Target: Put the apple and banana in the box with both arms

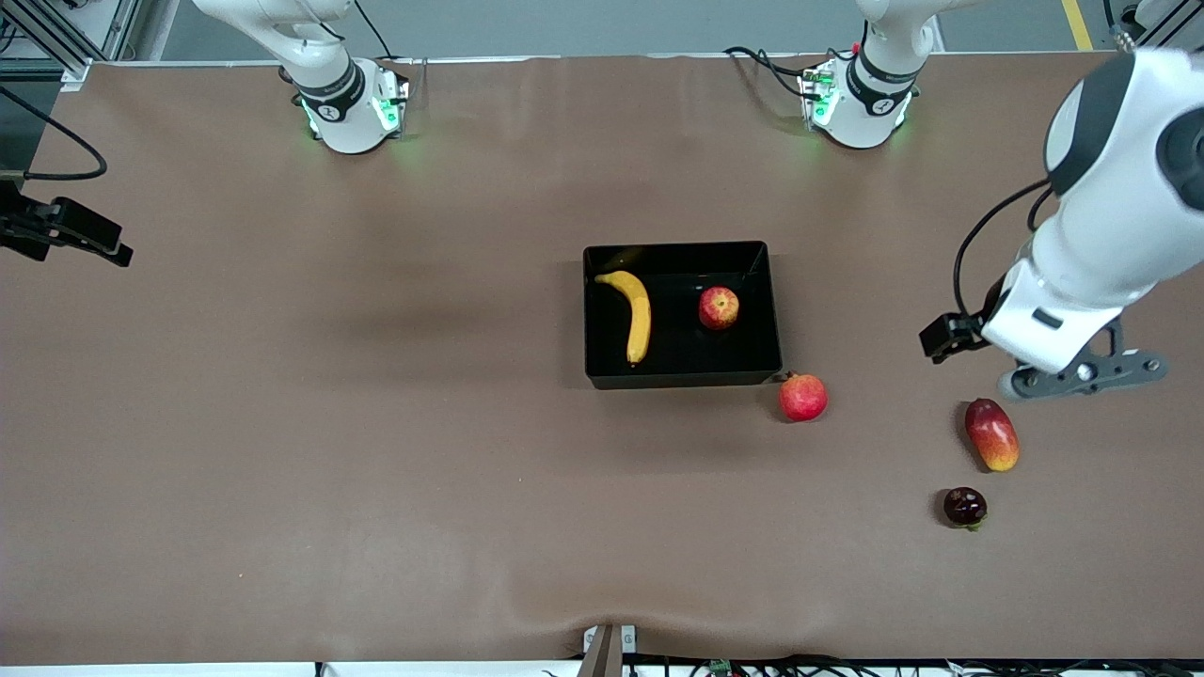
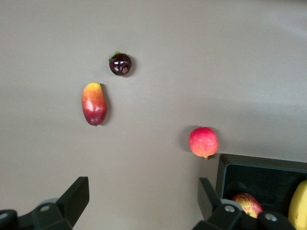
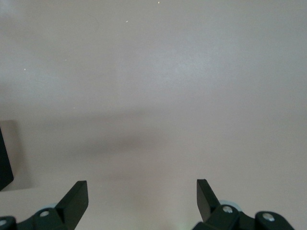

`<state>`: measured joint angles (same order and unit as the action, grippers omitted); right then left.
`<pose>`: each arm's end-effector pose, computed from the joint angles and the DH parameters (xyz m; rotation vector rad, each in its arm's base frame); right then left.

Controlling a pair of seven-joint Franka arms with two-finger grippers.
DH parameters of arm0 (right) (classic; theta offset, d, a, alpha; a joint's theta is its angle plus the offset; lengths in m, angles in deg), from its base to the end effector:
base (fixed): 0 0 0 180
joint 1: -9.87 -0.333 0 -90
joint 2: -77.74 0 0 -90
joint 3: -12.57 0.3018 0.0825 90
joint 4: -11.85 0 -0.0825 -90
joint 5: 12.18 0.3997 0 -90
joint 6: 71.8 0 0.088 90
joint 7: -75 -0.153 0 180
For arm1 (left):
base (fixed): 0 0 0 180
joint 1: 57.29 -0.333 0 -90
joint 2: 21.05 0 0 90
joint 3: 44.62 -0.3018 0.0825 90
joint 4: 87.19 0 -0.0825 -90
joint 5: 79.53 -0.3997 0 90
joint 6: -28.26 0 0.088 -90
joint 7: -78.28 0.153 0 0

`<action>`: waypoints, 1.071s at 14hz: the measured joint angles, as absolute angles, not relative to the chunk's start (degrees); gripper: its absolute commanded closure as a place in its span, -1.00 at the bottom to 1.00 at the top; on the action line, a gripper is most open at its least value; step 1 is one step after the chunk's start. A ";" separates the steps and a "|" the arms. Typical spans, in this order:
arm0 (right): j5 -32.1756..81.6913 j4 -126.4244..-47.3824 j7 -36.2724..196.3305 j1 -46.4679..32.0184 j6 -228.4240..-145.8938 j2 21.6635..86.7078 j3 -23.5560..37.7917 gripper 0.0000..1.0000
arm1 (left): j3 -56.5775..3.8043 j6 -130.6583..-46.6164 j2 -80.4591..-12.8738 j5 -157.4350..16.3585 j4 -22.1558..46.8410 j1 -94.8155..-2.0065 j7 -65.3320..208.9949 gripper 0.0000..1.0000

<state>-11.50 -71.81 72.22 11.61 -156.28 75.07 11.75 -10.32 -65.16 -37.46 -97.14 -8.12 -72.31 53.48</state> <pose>0.5726 -0.0235 0.5828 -3.1268 0.1443 0.0506 0.6359 -0.1303 0.5154 -3.0041 -0.1504 -0.0993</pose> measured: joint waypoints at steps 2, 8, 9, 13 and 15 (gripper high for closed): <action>-11.50 -71.81 72.22 11.58 -155.27 75.07 11.78 -1.00 | -10.33 -63.65 -34.71 -97.07 -8.11 -72.48 53.48 -1.00; -11.25 -71.82 72.22 11.61 -153.92 75.07 11.78 -1.00 | -10.74 -62.73 -31.42 -94.50 -8.07 -74.99 56.86 -1.00; -11.24 -71.82 72.22 11.61 -153.86 75.07 11.77 -1.00 | -12.04 -62.73 -30.69 -92.62 -8.06 -75.26 58.54 -1.00; -11.15 -71.82 72.22 11.57 -153.64 75.07 11.81 -1.00 | -26.17 -62.60 -25.88 -84.47 -6.57 -69.32 67.04 -1.00; -10.53 -71.82 72.22 11.49 -153.58 75.07 11.87 -1.00 | -29.80 -62.51 -23.15 -83.06 -4.07 -66.96 68.12 -1.00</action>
